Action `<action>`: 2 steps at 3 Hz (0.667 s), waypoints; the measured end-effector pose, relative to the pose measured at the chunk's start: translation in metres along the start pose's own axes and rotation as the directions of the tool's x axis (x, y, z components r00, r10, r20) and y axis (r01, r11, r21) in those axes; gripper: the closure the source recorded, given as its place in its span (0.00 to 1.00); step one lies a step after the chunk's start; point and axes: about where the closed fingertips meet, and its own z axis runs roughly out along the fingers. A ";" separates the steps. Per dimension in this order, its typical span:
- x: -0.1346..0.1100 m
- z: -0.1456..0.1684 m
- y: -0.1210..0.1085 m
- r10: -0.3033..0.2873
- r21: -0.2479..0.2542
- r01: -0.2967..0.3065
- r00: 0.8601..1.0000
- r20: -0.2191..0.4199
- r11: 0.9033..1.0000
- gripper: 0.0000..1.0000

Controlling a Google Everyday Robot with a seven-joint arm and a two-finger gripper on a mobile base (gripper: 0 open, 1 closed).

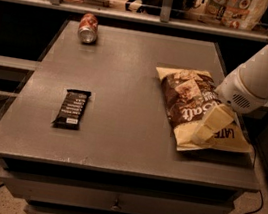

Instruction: Move brown chip bag near coke can

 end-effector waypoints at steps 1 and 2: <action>-0.001 0.006 0.005 -0.009 -0.020 0.009 1.000 -0.006 1.000 0.41; -0.005 0.001 0.007 -0.020 -0.016 0.020 1.000 0.001 1.000 0.63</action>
Offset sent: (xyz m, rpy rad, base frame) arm -0.0048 0.0112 0.0082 0.0038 -0.0033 0.0348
